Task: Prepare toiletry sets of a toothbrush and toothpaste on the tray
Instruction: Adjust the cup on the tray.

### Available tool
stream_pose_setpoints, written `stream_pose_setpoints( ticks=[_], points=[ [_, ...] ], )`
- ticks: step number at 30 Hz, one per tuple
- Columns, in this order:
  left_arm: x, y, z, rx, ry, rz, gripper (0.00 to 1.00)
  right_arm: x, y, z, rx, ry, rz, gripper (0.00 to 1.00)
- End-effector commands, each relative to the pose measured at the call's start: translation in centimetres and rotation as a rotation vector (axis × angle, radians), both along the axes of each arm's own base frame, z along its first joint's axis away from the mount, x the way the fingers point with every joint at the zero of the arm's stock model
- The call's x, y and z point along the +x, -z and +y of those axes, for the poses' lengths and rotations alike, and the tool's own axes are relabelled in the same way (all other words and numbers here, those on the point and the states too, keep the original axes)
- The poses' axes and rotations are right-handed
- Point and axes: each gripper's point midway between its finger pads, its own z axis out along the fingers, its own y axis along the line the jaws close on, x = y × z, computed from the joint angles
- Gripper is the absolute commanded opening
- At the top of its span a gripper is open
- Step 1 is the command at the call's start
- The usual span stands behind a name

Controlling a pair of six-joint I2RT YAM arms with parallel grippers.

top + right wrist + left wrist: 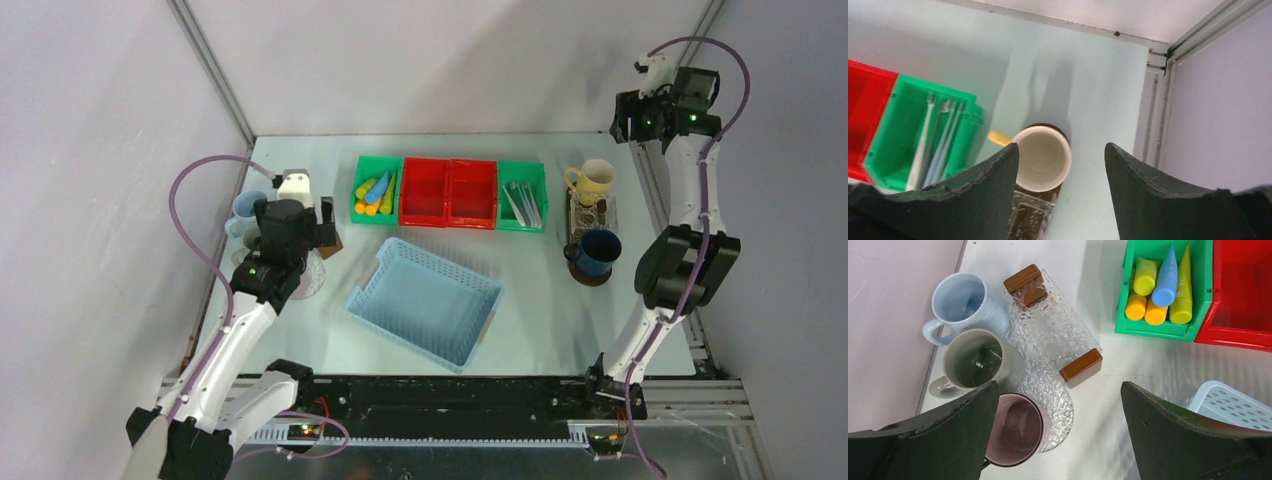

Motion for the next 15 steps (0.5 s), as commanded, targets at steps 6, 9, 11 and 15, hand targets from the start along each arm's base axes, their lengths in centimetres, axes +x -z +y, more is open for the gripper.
stream_pose_setpoints(
  ticks=[6,9,11,15],
  points=[
    [-0.1,-2.0,0.1,-0.021,-0.001,-0.080,0.98,-2.5,1.9,4.8,0.060,0.212,0.096,0.65],
    [-0.1,-2.2,0.1,-0.025,0.002,-0.084,0.99,-2.3,3.3,5.4,0.068,0.270,0.112,0.62],
    [-0.1,-2.2,0.0,-0.026,0.002,-0.086,0.98,-1.9,4.2,5.8,0.080,0.300,0.113,0.59],
    [-0.2,-2.2,0.1,-0.026,0.000,-0.089,0.98,-1.1,6.4,6.3,0.088,0.352,0.143,0.49]
  ],
)
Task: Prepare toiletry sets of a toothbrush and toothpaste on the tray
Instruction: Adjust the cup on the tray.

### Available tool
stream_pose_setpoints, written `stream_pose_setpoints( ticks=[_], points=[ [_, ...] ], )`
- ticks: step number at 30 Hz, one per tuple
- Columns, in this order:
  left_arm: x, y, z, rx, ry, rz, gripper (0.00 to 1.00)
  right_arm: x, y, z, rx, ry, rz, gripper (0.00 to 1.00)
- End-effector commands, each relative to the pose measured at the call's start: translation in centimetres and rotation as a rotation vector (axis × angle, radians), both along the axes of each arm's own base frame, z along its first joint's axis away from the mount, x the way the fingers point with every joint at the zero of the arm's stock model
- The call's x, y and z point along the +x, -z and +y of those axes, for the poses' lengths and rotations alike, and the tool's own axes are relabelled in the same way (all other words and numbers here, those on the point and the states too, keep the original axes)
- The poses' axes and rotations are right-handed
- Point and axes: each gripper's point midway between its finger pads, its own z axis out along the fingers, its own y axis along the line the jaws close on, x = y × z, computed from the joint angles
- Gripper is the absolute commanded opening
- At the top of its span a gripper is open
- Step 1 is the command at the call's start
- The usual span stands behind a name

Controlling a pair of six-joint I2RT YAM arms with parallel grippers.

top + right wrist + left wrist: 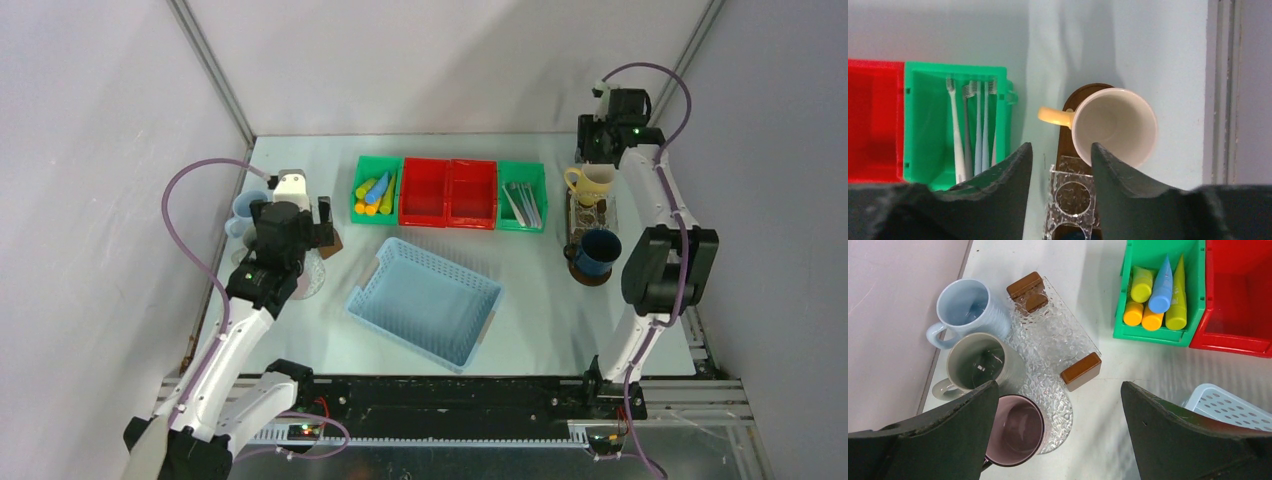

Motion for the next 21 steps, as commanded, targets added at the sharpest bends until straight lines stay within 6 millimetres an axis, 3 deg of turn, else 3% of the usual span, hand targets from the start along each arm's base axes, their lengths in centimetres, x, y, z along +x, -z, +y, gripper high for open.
stream_pose_setpoints(
  ticks=[1,11,21],
  points=[
    [0.2,-1.2,0.0,-0.016,0.000,-0.054,0.98,2.0,1.4,-1.1,-0.007,0.149,-0.019,0.45],
    [0.2,-1.2,0.1,-0.013,-0.002,-0.052,0.98,3.7,5.0,-2.0,-0.014,0.241,0.023,0.33],
    [0.2,-1.1,0.0,-0.014,0.000,-0.051,0.98,2.9,5.2,-1.0,0.016,0.191,0.051,0.12]
  ],
)
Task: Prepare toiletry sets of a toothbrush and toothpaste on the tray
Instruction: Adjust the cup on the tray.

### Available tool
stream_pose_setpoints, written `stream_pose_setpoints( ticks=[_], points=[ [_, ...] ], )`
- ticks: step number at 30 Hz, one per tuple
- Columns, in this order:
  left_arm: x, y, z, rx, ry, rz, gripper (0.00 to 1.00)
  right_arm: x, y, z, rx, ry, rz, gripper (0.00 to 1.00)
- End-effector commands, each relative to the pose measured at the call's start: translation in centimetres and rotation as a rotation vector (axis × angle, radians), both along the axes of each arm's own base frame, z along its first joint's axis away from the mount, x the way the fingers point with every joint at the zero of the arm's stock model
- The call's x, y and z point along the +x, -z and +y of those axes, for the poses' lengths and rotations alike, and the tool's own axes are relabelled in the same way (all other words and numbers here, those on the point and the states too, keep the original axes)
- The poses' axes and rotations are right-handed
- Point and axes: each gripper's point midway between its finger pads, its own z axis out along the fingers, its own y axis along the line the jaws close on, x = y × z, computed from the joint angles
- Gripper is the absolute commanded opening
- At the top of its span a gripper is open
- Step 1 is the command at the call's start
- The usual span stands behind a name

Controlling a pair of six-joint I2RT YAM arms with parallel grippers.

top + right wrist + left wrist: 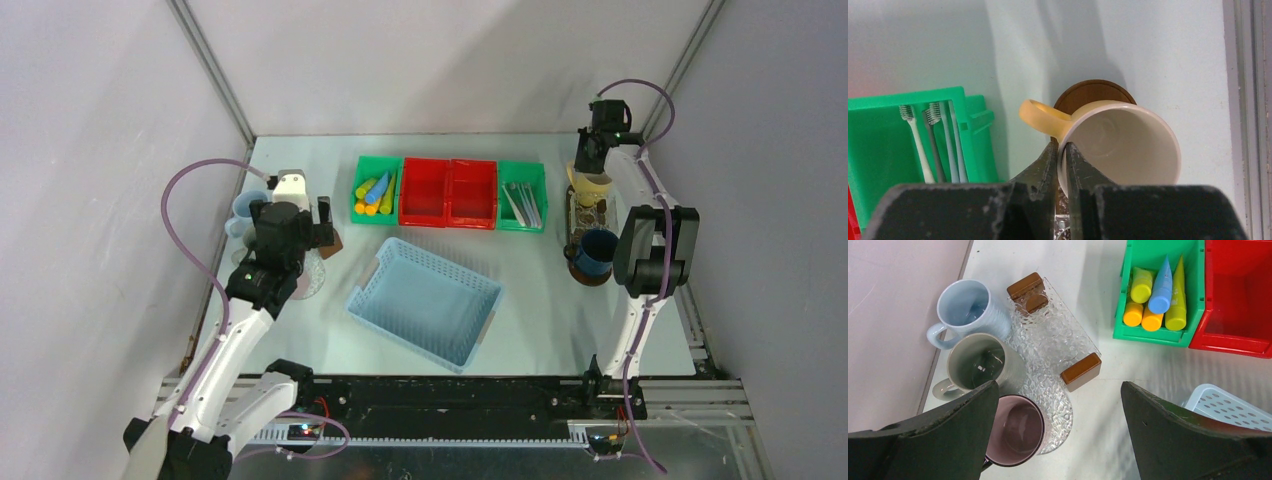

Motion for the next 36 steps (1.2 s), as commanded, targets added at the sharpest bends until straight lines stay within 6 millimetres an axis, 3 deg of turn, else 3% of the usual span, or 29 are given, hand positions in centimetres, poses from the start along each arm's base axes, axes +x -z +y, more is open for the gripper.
stream_pose_setpoints(
  ticks=[1,6,14,23,36],
  points=[
    [0.3,-1.0,0.0,-0.012,-0.001,-0.047,0.98,0.5,-1.8,0.5,0.017,-0.023,-0.044,0.09],
    [0.3,-1.1,0.0,-0.012,-0.001,-0.049,0.98,-0.2,-2.2,1.5,0.042,-0.117,-0.025,0.00],
    [0.2,-1.2,0.1,-0.012,-0.002,-0.053,0.98,-1.8,-2.6,1.9,0.036,-0.271,-0.007,0.00],
    [0.2,-1.2,0.1,-0.010,0.000,-0.054,0.98,-2.8,-1.2,2.9,-0.015,-0.430,0.003,0.00],
    [0.2,-1.2,0.1,-0.008,0.001,-0.053,0.98,-3.8,-0.2,2.3,-0.065,-0.546,0.018,0.03]
  ],
)
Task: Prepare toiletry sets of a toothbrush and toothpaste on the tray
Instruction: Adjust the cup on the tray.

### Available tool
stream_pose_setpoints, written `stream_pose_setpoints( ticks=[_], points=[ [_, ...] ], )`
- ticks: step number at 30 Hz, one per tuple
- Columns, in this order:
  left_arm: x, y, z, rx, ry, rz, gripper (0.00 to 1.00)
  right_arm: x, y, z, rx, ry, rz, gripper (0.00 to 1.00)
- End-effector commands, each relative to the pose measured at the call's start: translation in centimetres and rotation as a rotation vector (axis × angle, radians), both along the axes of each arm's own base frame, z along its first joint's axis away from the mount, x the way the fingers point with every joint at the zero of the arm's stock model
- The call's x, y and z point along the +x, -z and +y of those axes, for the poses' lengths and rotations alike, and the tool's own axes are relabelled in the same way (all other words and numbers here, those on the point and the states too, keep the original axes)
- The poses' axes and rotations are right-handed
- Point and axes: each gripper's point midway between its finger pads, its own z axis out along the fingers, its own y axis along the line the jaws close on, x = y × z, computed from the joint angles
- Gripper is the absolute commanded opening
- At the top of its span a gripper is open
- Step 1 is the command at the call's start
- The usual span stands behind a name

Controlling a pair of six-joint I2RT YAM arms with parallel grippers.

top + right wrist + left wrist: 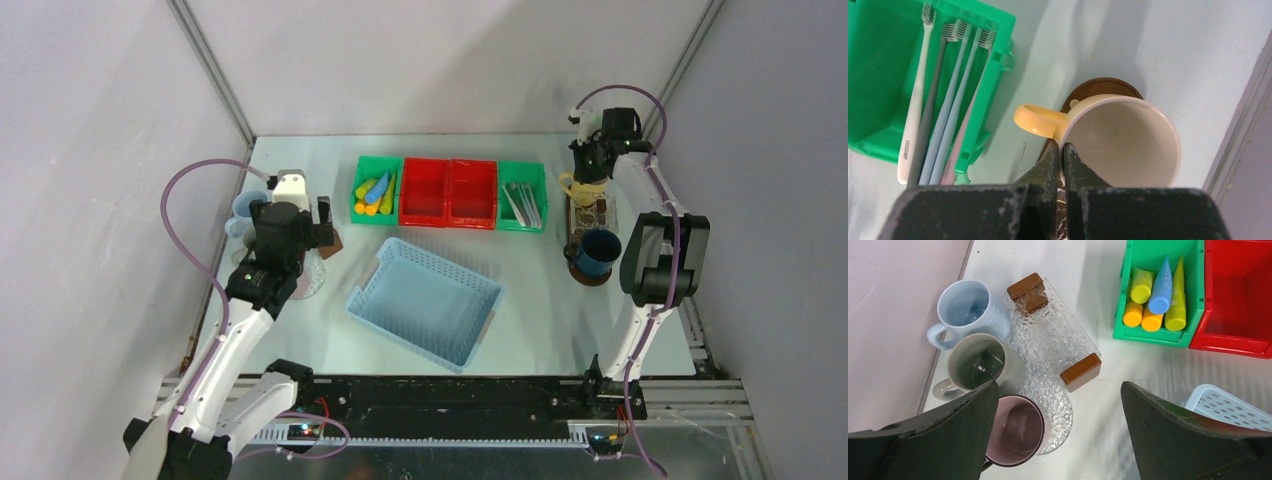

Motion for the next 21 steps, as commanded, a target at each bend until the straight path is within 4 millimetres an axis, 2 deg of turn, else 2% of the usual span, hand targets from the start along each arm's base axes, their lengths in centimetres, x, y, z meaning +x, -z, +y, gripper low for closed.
stream_pose_setpoints(
  ticks=[1,5,11,14,17,18,20,21],
  points=[
    [0.2,-1.1,0.0,-0.009,0.003,-0.052,0.98,-1.3,-0.4,0.3,0.006,-0.066,0.009,0.03],
    [0.3,-1.1,-0.1,-0.012,0.007,-0.050,0.98,-1.5,-0.5,0.2,0.016,-0.086,0.011,0.08],
    [0.3,-1.0,-0.1,-0.013,0.007,-0.049,0.98,-1.2,-1.4,0.1,0.034,-0.080,-0.010,0.21],
    [0.3,-1.0,-0.2,-0.017,0.012,-0.049,0.98,-0.9,-2.7,0.2,0.037,-0.073,-0.046,0.33],
    [0.3,-1.1,-0.3,-0.027,0.012,-0.051,0.98,-0.4,-5.2,0.0,0.038,-0.053,-0.114,0.43],
    [0.4,-1.1,-0.4,-0.029,0.014,-0.051,0.98,-0.4,-5.9,0.0,0.042,-0.042,-0.129,0.77],
    [0.4,-1.2,-0.5,-0.044,0.013,-0.055,0.98,-0.3,-7.9,0.0,0.043,-0.025,-0.181,0.97],
    [0.5,-1.3,-0.6,-0.050,0.013,-0.058,0.98,-0.2,-9.5,-0.1,0.035,-0.013,-0.223,0.98]
  ],
)
